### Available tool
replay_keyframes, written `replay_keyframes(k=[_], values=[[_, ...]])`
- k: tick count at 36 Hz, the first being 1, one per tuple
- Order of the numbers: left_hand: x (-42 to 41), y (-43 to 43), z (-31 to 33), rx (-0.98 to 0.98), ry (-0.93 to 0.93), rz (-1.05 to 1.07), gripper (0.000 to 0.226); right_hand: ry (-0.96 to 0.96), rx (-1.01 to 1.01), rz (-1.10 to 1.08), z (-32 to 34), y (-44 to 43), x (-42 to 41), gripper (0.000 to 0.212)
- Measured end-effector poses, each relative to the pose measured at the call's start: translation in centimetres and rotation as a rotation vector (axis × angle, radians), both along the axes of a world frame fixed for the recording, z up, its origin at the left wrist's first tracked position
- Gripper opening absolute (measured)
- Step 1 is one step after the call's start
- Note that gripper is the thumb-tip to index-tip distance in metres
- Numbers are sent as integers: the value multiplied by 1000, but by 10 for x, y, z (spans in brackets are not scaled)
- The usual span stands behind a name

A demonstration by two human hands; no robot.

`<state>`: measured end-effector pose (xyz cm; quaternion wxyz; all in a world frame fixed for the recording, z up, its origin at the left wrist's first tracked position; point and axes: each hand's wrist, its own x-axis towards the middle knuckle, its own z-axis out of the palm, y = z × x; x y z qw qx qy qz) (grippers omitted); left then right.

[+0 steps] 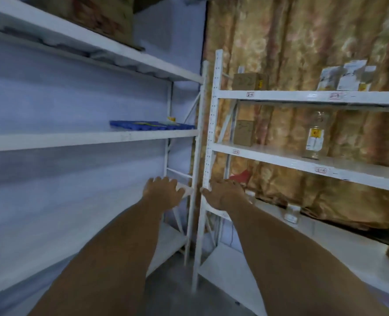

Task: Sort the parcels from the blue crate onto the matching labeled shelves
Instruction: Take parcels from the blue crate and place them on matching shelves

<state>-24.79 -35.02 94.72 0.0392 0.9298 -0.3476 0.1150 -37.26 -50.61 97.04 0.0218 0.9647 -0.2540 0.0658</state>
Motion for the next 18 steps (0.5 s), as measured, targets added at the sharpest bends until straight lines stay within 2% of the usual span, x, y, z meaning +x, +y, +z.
replay_keyframes(k=[10,18], values=[[137,149,-72,55,87,358,67,34,-41,435,-75,134,209,66],[211,238,-174,56,294,565,65,202,-4,599,-161,201,320,68]])
